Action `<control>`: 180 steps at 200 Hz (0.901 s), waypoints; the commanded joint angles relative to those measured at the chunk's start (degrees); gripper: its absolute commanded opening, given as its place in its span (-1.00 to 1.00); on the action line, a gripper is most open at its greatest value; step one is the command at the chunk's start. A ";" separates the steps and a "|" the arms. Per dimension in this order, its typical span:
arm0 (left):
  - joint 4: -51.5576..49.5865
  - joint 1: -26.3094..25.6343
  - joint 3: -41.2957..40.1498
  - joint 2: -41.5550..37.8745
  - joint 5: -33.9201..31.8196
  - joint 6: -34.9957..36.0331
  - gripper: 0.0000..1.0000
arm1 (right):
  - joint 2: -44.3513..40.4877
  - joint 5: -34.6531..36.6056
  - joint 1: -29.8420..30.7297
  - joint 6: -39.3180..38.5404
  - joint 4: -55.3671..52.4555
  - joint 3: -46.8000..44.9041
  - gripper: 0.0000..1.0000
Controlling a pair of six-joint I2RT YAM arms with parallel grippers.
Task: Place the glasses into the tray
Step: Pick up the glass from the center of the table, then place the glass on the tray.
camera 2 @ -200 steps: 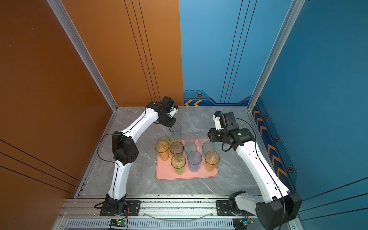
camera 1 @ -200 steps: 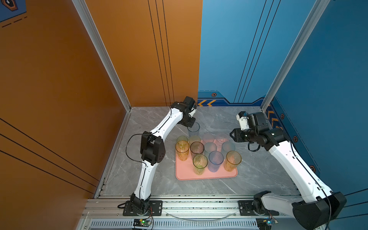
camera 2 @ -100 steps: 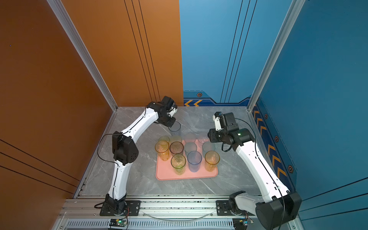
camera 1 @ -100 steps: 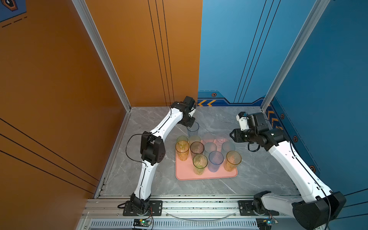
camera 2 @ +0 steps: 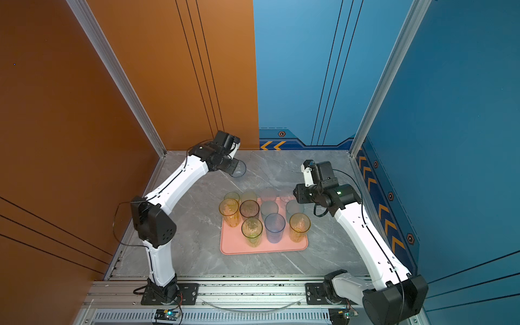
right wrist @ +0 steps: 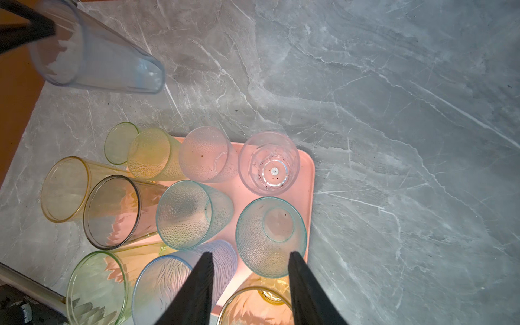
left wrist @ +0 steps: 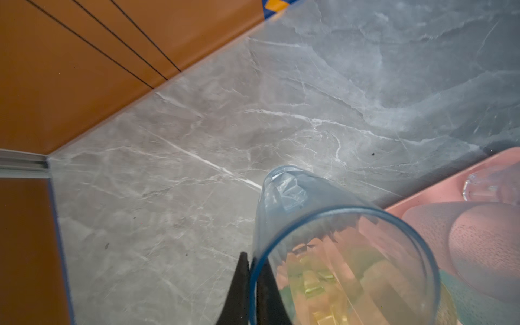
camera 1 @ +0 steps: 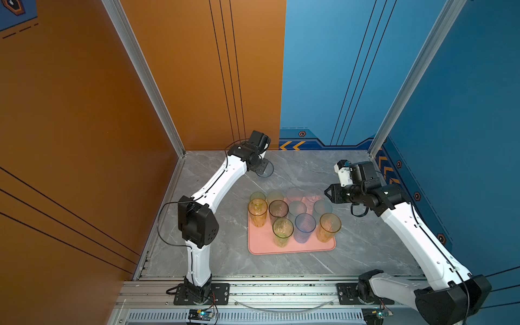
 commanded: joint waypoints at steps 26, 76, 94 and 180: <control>-2.15 0.40 -9.61 -20.78 -11.02 0.40 -1.00 | -2.17 -2.01 -0.03 0.44 2.06 -1.85 -0.14; -11.62 -5.84 -17.04 -42.75 -12.46 -5.99 -1.00 | -1.88 -3.24 1.39 0.67 2.83 -1.63 -0.14; -20.93 -9.70 -14.42 -44.15 -12.08 -9.67 -1.00 | -1.93 -3.44 2.33 0.72 2.62 -1.07 -0.14; -37.76 -24.61 -15.41 -42.24 -6.72 -21.81 -1.00 | -5.06 0.21 4.88 2.08 -0.21 0.29 -0.14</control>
